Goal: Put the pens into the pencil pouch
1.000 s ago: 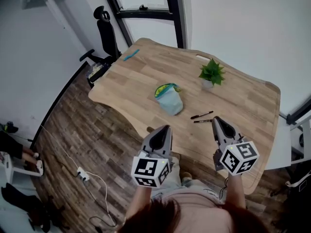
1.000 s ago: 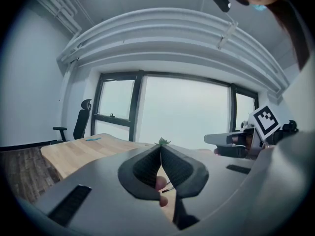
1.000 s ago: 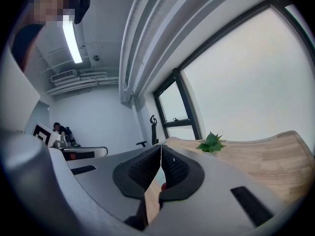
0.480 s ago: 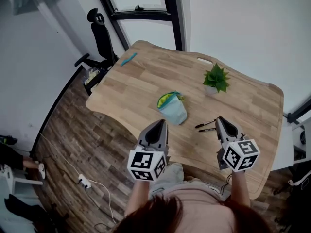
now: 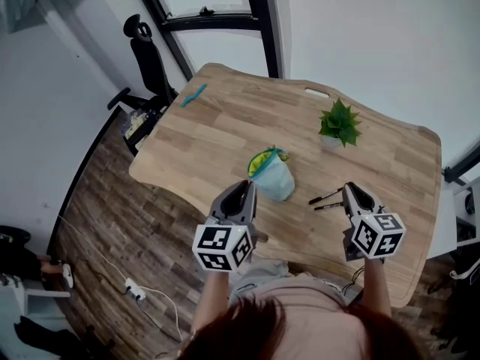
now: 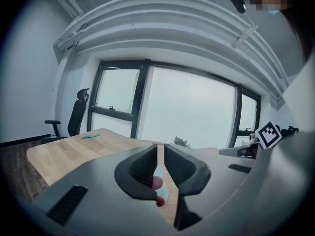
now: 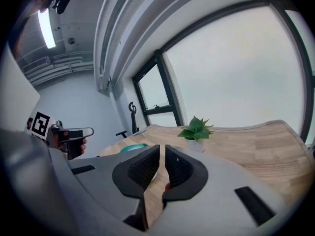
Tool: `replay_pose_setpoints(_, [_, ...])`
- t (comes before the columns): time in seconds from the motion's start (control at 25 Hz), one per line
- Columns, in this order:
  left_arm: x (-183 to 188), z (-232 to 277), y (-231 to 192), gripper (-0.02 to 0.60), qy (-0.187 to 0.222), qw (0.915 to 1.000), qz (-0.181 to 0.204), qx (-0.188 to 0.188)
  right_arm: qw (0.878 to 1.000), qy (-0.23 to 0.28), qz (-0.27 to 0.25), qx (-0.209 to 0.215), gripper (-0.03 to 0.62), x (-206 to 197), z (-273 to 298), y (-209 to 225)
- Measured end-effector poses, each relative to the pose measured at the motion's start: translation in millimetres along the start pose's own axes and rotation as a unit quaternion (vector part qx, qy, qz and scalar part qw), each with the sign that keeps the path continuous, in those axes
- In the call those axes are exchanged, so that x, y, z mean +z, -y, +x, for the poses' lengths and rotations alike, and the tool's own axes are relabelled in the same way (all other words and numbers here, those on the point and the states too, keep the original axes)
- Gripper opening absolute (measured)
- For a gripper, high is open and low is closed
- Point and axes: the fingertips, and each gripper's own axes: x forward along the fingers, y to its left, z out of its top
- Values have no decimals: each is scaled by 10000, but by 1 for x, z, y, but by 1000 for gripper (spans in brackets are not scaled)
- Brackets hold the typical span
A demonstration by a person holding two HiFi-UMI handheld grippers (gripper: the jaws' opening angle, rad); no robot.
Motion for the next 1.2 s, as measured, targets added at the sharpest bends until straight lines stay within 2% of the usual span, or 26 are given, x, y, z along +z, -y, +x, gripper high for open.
replay_pose_setpoints(0.16, [-4, 16, -18, 55, -156, 9998, -115, -49, 9993, -214, 131, -295, 51, -13, 12, 14])
replay_pose_setpoints(0.32, [-11, 31, -37, 69, -402, 9990, -181, -106, 9971, -387, 272, -599, 57, -25, 22, 29])
replay_pose_setpoints(0.52, [-25, 52, -59, 92, -775, 9958, -445, -210, 9924, -637, 515, -916, 66, -47, 30, 49])
replay_pose_setpoints(0.64, [-34, 63, -68, 94, -1019, 9934, -451, -261, 9886, -819, 611, -1106, 74, -62, 33, 58])
replay_pose_setpoints(0.84, [-49, 83, -79, 95, -1346, 9888, -551, -343, 9797, -1088, 915, -1412, 83, -89, 36, 73])
replay_pose_setpoints(1.2, [-79, 112, -91, 109, -1981, 9755, -792, -529, 9562, -1695, 1450, -1895, 103, -133, 36, 99])
